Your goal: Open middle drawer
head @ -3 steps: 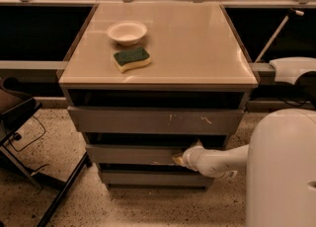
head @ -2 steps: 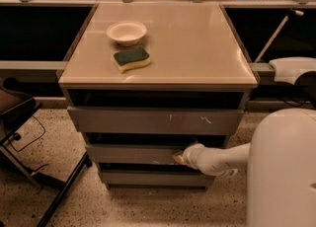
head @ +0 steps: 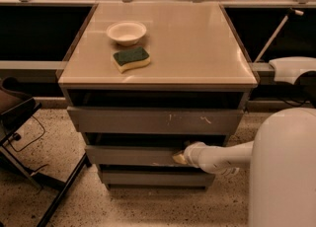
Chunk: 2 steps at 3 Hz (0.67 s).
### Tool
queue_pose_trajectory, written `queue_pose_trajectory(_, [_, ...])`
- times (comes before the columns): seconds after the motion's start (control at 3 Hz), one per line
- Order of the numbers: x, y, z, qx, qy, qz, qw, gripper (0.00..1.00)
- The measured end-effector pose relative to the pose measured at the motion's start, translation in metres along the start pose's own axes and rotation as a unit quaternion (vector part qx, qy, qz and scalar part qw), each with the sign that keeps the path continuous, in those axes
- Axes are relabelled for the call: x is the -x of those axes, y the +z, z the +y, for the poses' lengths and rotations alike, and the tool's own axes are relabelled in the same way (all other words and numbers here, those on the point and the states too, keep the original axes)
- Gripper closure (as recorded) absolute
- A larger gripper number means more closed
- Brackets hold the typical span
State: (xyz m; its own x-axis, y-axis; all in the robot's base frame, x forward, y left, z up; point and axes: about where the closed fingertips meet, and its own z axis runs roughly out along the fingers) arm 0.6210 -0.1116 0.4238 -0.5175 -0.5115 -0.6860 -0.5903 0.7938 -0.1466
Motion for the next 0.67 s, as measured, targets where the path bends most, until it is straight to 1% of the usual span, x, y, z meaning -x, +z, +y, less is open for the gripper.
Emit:
queue_pose_trajectory(0.33, [-0.0048,-0.0051,0.007,-0.006,0.002,0.001,1.0,1.0])
queue_pose_trajectory(0.67, [-0.0038,-0.0064,0.0065,-0.006,0.003,0.001,1.0,1.0])
